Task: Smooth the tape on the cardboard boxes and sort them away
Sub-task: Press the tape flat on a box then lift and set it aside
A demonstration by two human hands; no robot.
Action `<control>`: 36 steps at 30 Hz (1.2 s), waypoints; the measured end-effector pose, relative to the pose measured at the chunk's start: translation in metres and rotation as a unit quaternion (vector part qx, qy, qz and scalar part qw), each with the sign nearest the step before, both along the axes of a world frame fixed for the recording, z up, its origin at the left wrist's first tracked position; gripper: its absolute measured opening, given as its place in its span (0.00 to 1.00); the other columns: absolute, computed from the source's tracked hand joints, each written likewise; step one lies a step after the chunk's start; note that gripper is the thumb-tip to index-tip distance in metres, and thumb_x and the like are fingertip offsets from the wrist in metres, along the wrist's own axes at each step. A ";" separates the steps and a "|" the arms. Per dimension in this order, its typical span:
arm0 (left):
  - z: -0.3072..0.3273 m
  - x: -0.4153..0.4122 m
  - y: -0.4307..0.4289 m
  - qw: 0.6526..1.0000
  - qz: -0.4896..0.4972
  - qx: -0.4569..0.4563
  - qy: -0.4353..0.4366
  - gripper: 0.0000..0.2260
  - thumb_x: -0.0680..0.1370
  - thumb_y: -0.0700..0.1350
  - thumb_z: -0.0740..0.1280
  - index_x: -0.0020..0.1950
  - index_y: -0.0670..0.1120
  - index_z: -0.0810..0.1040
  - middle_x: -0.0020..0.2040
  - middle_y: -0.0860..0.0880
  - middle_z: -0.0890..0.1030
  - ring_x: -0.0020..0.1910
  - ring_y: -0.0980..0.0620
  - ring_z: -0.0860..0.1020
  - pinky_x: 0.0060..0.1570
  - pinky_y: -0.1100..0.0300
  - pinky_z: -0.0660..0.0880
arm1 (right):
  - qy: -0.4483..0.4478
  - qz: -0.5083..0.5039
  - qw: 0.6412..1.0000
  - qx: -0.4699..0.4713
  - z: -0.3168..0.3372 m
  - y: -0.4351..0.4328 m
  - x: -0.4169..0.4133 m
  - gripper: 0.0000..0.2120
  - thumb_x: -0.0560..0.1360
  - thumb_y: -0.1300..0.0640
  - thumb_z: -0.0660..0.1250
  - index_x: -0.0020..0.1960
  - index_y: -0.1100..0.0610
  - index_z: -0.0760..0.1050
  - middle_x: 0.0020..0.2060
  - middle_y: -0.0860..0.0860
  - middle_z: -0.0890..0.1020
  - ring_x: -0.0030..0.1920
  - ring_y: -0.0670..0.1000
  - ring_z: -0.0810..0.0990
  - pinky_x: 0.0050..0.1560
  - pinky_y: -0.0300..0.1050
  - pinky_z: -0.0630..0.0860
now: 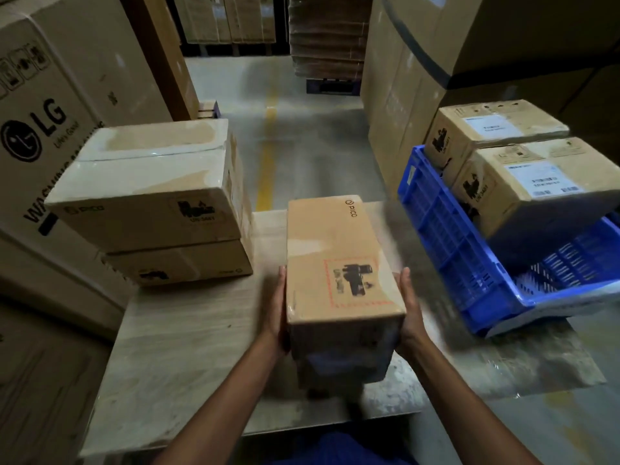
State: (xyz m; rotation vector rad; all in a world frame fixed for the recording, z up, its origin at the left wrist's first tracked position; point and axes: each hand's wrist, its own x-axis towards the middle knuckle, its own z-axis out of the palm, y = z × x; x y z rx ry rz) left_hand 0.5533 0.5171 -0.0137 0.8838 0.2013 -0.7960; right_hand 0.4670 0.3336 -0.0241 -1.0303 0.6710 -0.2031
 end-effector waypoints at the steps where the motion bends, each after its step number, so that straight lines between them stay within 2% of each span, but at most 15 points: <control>1: -0.005 -0.004 -0.001 1.000 -0.015 0.002 0.013 0.29 0.75 0.62 0.56 0.66 0.44 0.76 0.59 0.41 0.83 0.55 0.43 0.83 0.56 0.47 0.80 | 0.002 0.006 1.000 0.009 -0.005 0.002 -0.004 0.39 0.68 0.25 0.67 0.58 0.60 0.78 0.51 0.61 0.85 0.51 0.63 0.83 0.53 0.57 0.81; 3: -0.015 -0.010 0.002 0.999 -0.012 0.030 0.015 0.29 0.76 0.63 0.56 0.66 0.43 0.77 0.59 0.40 0.83 0.55 0.42 0.83 0.53 0.47 0.81 | 0.021 0.012 1.000 0.019 -0.010 0.006 -0.011 0.34 0.72 0.29 0.64 0.55 0.60 0.78 0.51 0.63 0.83 0.49 0.63 0.83 0.53 0.59 0.80; 5: -0.023 -0.014 0.008 0.998 -0.020 0.067 0.005 0.29 0.79 0.63 0.53 0.66 0.43 0.77 0.61 0.38 0.82 0.56 0.40 0.82 0.53 0.47 0.81 | 0.043 0.020 0.999 0.004 -0.018 0.008 -0.017 0.32 0.77 0.32 0.60 0.58 0.60 0.79 0.55 0.66 0.82 0.54 0.66 0.82 0.61 0.66 0.76; 7: -0.023 -0.015 0.011 0.993 -0.021 0.119 -0.010 0.29 0.82 0.63 0.50 0.63 0.44 0.79 0.58 0.38 0.83 0.54 0.40 0.83 0.53 0.47 0.80 | 0.067 0.033 0.997 -0.029 -0.022 0.006 -0.017 0.33 0.78 0.32 0.58 0.62 0.60 0.79 0.57 0.64 0.83 0.59 0.67 0.81 0.65 0.68 0.73; 11: -0.023 0.013 0.010 0.976 0.023 0.197 -0.087 0.30 0.82 0.66 0.50 0.68 0.46 0.77 0.62 0.40 0.82 0.62 0.39 0.79 0.66 0.38 0.73 | 0.093 0.009 0.986 -0.141 -0.005 -0.003 0.003 0.25 0.84 0.40 0.52 0.60 0.56 0.79 0.55 0.55 0.84 0.59 0.58 0.81 0.59 0.57 0.77; 14: -0.014 0.049 -0.001 0.958 0.072 0.262 -0.093 0.30 0.83 0.64 0.52 0.74 0.44 0.70 0.72 0.41 0.73 0.71 0.44 0.72 0.73 0.42 0.65 | 0.085 0.005 0.982 -0.170 0.010 -0.013 0.027 0.26 0.84 0.40 0.51 0.64 0.58 0.77 0.60 0.54 0.81 0.62 0.55 0.78 0.57 0.52 0.75; 16: -0.011 0.071 -0.010 0.954 0.065 0.285 -0.062 0.31 0.83 0.63 0.51 0.76 0.42 0.67 0.73 0.40 0.72 0.70 0.43 0.72 0.70 0.44 0.68 | 0.101 0.023 0.979 -0.175 0.020 -0.019 0.043 0.27 0.84 0.39 0.51 0.67 0.57 0.76 0.63 0.54 0.80 0.63 0.54 0.78 0.61 0.53 0.74; 17: -0.008 0.078 -0.014 0.957 0.045 0.284 -0.031 0.32 0.83 0.64 0.51 0.75 0.41 0.68 0.69 0.40 0.74 0.65 0.42 0.75 0.65 0.45 0.72 | 0.116 0.037 0.980 -0.160 0.025 -0.020 0.048 0.28 0.84 0.38 0.50 0.67 0.57 0.75 0.62 0.53 0.80 0.62 0.54 0.78 0.60 0.53 0.75; 19: -0.007 0.084 -0.017 0.967 -0.019 0.254 0.020 0.33 0.83 0.66 0.49 0.68 0.40 0.75 0.60 0.39 0.80 0.52 0.41 0.80 0.52 0.49 0.77 | 0.145 0.075 0.983 -0.086 0.033 -0.018 0.053 0.30 0.84 0.37 0.47 0.64 0.57 0.76 0.49 0.53 0.84 0.49 0.53 0.83 0.48 0.48 0.79; 21: -0.006 0.081 -0.019 0.974 -0.070 0.215 0.018 0.31 0.83 0.64 0.48 0.59 0.43 0.80 0.56 0.39 0.83 0.47 0.41 0.83 0.46 0.51 0.78 | 0.153 0.117 0.981 -0.002 0.039 -0.014 0.052 0.33 0.83 0.35 0.44 0.56 0.58 0.79 0.36 0.53 0.84 0.34 0.53 0.83 0.34 0.43 0.80; 22: -0.008 0.081 -0.019 0.976 -0.077 0.205 0.008 0.29 0.84 0.63 0.48 0.57 0.44 0.81 0.54 0.39 0.84 0.44 0.41 0.84 0.45 0.51 0.78 | 0.145 0.133 0.980 0.019 0.039 -0.012 0.051 0.34 0.83 0.34 0.44 0.54 0.57 0.80 0.35 0.53 0.84 0.33 0.53 0.83 0.32 0.43 0.79; 24: -0.010 0.081 -0.018 0.977 -0.075 0.198 -0.013 0.26 0.84 0.61 0.51 0.56 0.44 0.82 0.49 0.41 0.86 0.42 0.42 0.85 0.44 0.51 0.79 | 0.121 0.142 0.982 0.028 0.037 -0.011 0.049 0.35 0.83 0.33 0.43 0.54 0.56 0.80 0.35 0.53 0.84 0.33 0.52 0.84 0.32 0.43 0.79; 28: 0.001 0.078 -0.015 0.982 -0.066 0.168 -0.055 0.26 0.84 0.60 0.54 0.64 0.42 0.79 0.54 0.40 0.84 0.48 0.41 0.84 0.50 0.48 0.80 | 0.076 0.141 0.987 -0.010 0.044 -0.015 0.045 0.33 0.85 0.38 0.42 0.52 0.57 0.80 0.33 0.51 0.84 0.31 0.49 0.83 0.31 0.41 0.78; 31: 0.021 0.078 -0.013 0.985 -0.041 0.136 -0.095 0.25 0.84 0.59 0.55 0.65 0.41 0.79 0.53 0.41 0.84 0.48 0.41 0.82 0.51 0.48 0.79 | 0.047 0.126 0.989 -0.065 0.058 -0.018 0.050 0.32 0.84 0.37 0.45 0.54 0.56 0.82 0.40 0.54 0.86 0.37 0.51 0.85 0.39 0.46 0.79; 36: 0.049 0.076 -0.012 0.987 -0.005 0.081 -0.135 0.24 0.84 0.58 0.53 0.54 0.44 0.83 0.45 0.43 0.86 0.42 0.45 0.84 0.40 0.52 0.81 | 0.010 0.091 0.988 -0.124 0.074 -0.017 0.057 0.24 0.84 0.41 0.53 0.48 0.54 0.83 0.39 0.51 0.86 0.40 0.50 0.84 0.42 0.47 0.80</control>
